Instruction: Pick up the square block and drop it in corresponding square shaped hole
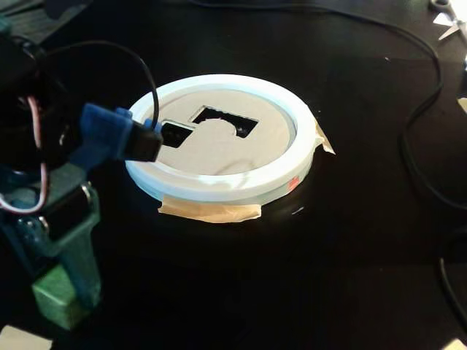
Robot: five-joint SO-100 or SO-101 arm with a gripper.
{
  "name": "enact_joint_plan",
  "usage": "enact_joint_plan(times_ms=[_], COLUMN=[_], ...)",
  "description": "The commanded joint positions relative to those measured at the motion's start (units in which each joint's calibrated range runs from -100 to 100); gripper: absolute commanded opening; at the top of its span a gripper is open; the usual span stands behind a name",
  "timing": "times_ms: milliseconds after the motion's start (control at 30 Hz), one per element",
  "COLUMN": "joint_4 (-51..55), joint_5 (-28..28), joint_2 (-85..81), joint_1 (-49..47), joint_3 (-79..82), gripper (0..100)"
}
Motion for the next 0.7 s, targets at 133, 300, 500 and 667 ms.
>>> enact_joint_plan(times_ms=[133, 300, 500, 667], joint_4=[-0.85, -0.85, 0.45, 0.55], joint_5=[0.15, -0.05, -0.39, -0.44], joint_2=[-0.46, -0.64, -3.41, -11.39], joint_1=[-0.4, -0.28, -0.53, -0.53], joint_3=[-5.39, -5.48, -5.39, -4.66], gripper=[43, 39, 36, 36])
